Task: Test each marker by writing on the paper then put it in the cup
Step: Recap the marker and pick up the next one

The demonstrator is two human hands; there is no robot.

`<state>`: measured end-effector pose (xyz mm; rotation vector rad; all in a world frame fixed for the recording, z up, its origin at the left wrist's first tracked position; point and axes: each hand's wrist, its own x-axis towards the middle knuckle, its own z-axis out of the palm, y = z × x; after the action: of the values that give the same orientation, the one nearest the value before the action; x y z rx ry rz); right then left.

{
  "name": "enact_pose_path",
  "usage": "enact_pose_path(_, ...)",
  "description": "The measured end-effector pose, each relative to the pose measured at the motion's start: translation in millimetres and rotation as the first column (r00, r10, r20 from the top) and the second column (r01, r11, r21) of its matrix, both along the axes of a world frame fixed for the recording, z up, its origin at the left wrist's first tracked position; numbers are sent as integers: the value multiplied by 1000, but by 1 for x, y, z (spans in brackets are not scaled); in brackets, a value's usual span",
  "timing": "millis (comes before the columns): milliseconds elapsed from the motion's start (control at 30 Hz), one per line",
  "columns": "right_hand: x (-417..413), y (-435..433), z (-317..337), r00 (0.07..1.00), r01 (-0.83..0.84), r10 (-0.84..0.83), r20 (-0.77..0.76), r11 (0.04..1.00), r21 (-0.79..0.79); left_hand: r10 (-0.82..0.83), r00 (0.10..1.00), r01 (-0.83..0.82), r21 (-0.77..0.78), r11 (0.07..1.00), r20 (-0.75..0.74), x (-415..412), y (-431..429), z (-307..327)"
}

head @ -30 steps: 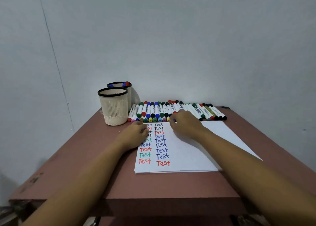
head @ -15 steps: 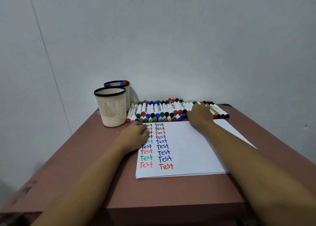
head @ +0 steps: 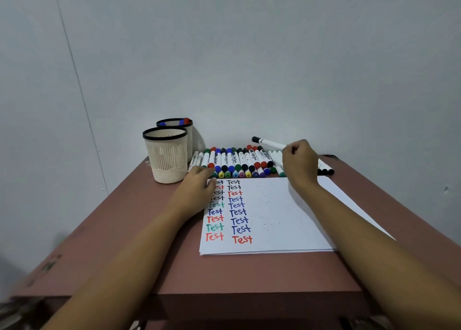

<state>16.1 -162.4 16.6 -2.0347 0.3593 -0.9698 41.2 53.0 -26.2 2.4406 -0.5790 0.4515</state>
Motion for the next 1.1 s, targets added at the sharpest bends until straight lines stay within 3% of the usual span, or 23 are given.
enact_pose_path(133, -23, 19, 0, 984, -175, 176, 10, 967, 185, -89, 974, 88, 15, 996, 206, -5, -3, 1)
enact_pose_path(333, -31, 37, -15, 957, -271, 290, 21, 861, 431, -176, 938, 124, 186, 975, 297, -7, -4, 1)
enact_pose_path(400, -31, 38, -13, 941, -316, 328, 86, 755, 575, -165, 947, 111, 202, 973, 276, -8, -5, 2)
enact_pose_path(467, -33, 42, -12, 894, -404, 406, 191, 545, 734, -163, 970, 133, 163, 978, 183, -9, -7, 3)
enact_pose_path(500, -35, 44, -12, 862, -442, 458, 220, 464, 768, -169, 973, 146, 145, 979, 159, -9, -9, 4)
enact_pose_path(533, -35, 47, -15, 828, -472, 519, 211, 442, 763, -176, 972, 155, 139, 978, 155, -10, -11, 4)
enact_pose_path(633, -34, 53, -24, 765, -523, 634, 109, 514, 680, -207, 964, 179, 166, 970, 166, -13, -13, 4)
enact_pose_path(733, -32, 53, -27, 779, -520, 621, 89, 559, 646, -240, 959, 207, 208, 956, 151, -18, -13, 5)
enact_pose_path(1100, -33, 51, -30, 757, -581, 637, 144, 555, 595, -262, 962, 256, 78, 963, 74, -23, -16, 9)
